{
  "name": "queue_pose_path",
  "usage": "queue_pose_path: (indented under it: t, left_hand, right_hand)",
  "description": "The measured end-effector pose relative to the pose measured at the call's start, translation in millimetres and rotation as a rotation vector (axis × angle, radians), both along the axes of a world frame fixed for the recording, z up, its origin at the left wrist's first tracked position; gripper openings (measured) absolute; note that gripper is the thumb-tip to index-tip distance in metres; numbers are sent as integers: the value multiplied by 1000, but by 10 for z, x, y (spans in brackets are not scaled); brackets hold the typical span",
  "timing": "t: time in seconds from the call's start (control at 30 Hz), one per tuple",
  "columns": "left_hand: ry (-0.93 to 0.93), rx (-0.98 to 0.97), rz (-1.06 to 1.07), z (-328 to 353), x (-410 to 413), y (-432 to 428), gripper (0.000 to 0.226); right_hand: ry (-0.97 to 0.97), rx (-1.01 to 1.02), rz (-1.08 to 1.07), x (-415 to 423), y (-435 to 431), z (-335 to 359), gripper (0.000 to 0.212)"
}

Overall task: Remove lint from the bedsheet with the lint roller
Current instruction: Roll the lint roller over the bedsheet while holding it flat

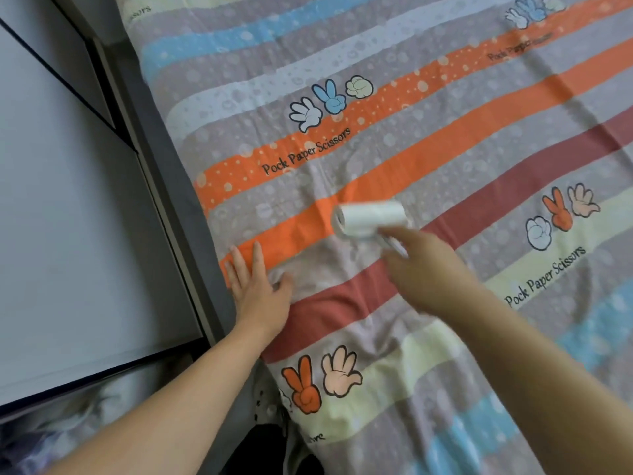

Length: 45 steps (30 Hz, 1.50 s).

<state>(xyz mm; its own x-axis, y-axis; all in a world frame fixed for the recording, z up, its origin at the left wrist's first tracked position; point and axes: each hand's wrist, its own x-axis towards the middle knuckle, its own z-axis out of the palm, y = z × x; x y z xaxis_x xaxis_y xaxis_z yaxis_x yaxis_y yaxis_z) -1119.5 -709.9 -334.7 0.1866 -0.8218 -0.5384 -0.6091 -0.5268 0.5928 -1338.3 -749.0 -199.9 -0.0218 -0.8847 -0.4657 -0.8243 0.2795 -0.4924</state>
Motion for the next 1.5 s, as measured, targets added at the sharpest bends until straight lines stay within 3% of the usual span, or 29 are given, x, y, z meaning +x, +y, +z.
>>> queue_pose_path:
  t: [0.1, 0.23, 0.47, 0.77, 0.97, 1.1, 1.27, 1.4, 1.5]
  left_hand:
    - [38, -4, -16, -17, 28, 3, 81]
    - [48, 7, -11, -62, 27, 2, 82]
    - [60, 19, 14, -30, 17, -12, 81]
    - [83, -34, 39, -41, 29, 66, 83]
    - [265, -33, 303, -95, -64, 228, 99]
    - [406, 4, 415, -152, -4, 290, 92]
    - [575, -60, 573, -180, 32, 354, 57]
    - [674, -47, 591, -166, 52, 349, 56]
    - [692, -40, 613, -141, 86, 353, 60]
  right_hand:
    - [2, -69, -36, 470, -717, -309, 48]
    - [126, 39, 63, 733, -1014, -553, 51]
    - [163, 79, 145, 454, -301, -742, 35]
    - [170, 208, 171, -83, 982, -499, 49]
    - [148, 399, 237, -268, 1109, -107, 46]
    - [78, 238, 169, -13, 643, 158, 43]
    - [-98, -49, 170, 905, -273, -358, 44]
    - [-35, -5, 186, 1292, -463, -721, 50]
    - [50, 49, 241, 1126, -147, -748, 50]
